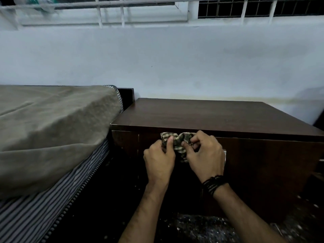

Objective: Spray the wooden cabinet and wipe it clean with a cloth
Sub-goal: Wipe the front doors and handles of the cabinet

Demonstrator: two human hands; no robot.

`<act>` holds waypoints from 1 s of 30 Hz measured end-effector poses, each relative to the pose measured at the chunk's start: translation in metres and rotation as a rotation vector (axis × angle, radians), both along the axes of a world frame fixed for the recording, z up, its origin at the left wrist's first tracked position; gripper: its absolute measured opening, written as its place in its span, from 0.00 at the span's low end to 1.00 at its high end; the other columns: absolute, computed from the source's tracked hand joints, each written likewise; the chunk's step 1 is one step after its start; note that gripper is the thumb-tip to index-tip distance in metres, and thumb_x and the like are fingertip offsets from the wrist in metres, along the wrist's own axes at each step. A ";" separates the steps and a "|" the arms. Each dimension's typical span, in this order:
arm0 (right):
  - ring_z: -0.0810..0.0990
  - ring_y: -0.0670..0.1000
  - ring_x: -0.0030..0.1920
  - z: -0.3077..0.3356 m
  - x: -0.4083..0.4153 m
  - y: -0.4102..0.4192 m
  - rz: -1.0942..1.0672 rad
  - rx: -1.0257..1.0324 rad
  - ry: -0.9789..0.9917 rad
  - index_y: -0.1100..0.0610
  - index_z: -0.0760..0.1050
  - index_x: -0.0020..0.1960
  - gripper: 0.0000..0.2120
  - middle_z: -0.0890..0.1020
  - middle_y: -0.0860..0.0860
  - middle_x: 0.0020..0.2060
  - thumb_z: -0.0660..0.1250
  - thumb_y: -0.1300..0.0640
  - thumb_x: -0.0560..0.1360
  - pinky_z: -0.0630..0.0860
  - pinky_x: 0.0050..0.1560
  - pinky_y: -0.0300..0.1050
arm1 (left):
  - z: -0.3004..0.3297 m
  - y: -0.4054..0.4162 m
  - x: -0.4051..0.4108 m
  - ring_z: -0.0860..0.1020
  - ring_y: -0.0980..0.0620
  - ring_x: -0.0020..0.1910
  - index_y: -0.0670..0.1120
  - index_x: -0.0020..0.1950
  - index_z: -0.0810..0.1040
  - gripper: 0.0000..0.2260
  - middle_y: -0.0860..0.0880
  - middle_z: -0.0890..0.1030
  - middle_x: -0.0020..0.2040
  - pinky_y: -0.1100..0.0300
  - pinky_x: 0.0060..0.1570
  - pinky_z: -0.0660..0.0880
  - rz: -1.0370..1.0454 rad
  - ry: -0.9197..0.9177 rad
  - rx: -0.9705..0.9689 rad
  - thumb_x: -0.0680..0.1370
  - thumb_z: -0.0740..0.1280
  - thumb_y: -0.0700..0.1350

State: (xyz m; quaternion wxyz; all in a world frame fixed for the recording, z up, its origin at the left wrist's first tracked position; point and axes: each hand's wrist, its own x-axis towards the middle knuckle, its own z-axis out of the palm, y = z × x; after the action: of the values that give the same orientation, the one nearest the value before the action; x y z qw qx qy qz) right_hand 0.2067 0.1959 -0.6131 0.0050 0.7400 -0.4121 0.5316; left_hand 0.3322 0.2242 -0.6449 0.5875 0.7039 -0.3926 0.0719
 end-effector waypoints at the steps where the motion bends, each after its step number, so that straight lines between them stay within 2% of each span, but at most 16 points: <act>1: 0.75 0.49 0.35 -0.002 -0.001 0.001 0.001 0.055 -0.051 0.51 0.71 0.37 0.15 0.76 0.44 0.30 0.78 0.52 0.66 0.71 0.35 0.42 | 0.001 0.000 -0.002 0.82 0.47 0.29 0.45 0.35 0.77 0.28 0.48 0.82 0.29 0.49 0.33 0.81 -0.022 0.011 0.015 0.73 0.56 0.69; 6: 0.76 0.43 0.31 -0.008 0.002 0.005 0.024 0.238 -0.246 0.51 0.72 0.35 0.14 0.76 0.44 0.29 0.79 0.54 0.66 0.73 0.32 0.38 | 0.009 0.001 -0.001 0.82 0.51 0.27 0.47 0.34 0.78 0.27 0.50 0.81 0.27 0.50 0.34 0.82 -0.143 0.086 0.105 0.70 0.58 0.71; 10: 0.76 0.45 0.33 -0.018 0.005 0.008 0.009 0.269 -0.187 0.51 0.71 0.35 0.14 0.76 0.44 0.30 0.77 0.54 0.68 0.76 0.32 0.44 | 0.012 0.004 0.002 0.82 0.49 0.28 0.47 0.33 0.78 0.26 0.50 0.81 0.27 0.50 0.34 0.82 -0.160 0.095 0.164 0.69 0.61 0.70; 13: 0.75 0.47 0.34 -0.029 0.006 0.014 -0.007 0.262 -0.118 0.50 0.69 0.35 0.14 0.74 0.44 0.30 0.76 0.55 0.68 0.73 0.33 0.43 | 0.008 0.009 -0.001 0.82 0.51 0.27 0.48 0.33 0.78 0.20 0.50 0.81 0.27 0.50 0.33 0.82 -0.165 0.089 0.207 0.74 0.68 0.63; 16: 0.75 0.45 0.34 -0.041 0.005 0.019 -0.011 0.287 -0.106 0.50 0.70 0.36 0.14 0.74 0.44 0.30 0.75 0.55 0.69 0.71 0.34 0.41 | 0.004 0.011 -0.001 0.82 0.51 0.27 0.47 0.33 0.78 0.19 0.50 0.81 0.26 0.50 0.33 0.82 -0.180 0.092 0.254 0.74 0.70 0.60; 19: 0.74 0.42 0.31 -0.048 0.000 0.024 0.005 0.282 -0.241 0.50 0.70 0.34 0.15 0.75 0.43 0.29 0.77 0.53 0.68 0.73 0.31 0.38 | 0.005 0.012 -0.004 0.81 0.49 0.26 0.46 0.32 0.79 0.21 0.49 0.81 0.26 0.49 0.31 0.81 -0.211 0.103 0.262 0.73 0.69 0.63; 21: 0.74 0.42 0.30 -0.045 -0.006 0.025 -0.017 0.218 -0.351 0.51 0.71 0.34 0.14 0.74 0.43 0.28 0.77 0.53 0.69 0.70 0.31 0.33 | 0.007 0.010 -0.009 0.81 0.48 0.25 0.45 0.32 0.80 0.24 0.48 0.81 0.25 0.47 0.28 0.80 -0.258 0.120 0.228 0.72 0.67 0.66; 24: 0.74 0.42 0.30 -0.034 -0.013 0.018 -0.069 0.131 -0.454 0.52 0.72 0.35 0.13 0.74 0.43 0.28 0.77 0.53 0.69 0.66 0.31 0.28 | 0.016 0.004 -0.023 0.82 0.49 0.26 0.44 0.33 0.81 0.23 0.48 0.81 0.26 0.47 0.29 0.81 -0.281 0.186 0.166 0.74 0.68 0.64; 30: 0.75 0.43 0.32 -0.017 -0.010 0.002 -0.044 0.058 -0.486 0.54 0.77 0.38 0.09 0.77 0.44 0.32 0.77 0.53 0.69 0.76 0.37 0.41 | 0.027 -0.003 -0.030 0.81 0.50 0.24 0.43 0.30 0.80 0.22 0.48 0.81 0.24 0.51 0.30 0.82 -0.242 0.224 0.133 0.75 0.70 0.60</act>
State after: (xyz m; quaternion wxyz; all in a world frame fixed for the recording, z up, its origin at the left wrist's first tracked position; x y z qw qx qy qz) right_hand 0.1971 0.1982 -0.6303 -0.1041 0.5811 -0.4322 0.6817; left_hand 0.3021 0.2216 -0.6184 0.5842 0.6923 -0.4105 -0.1045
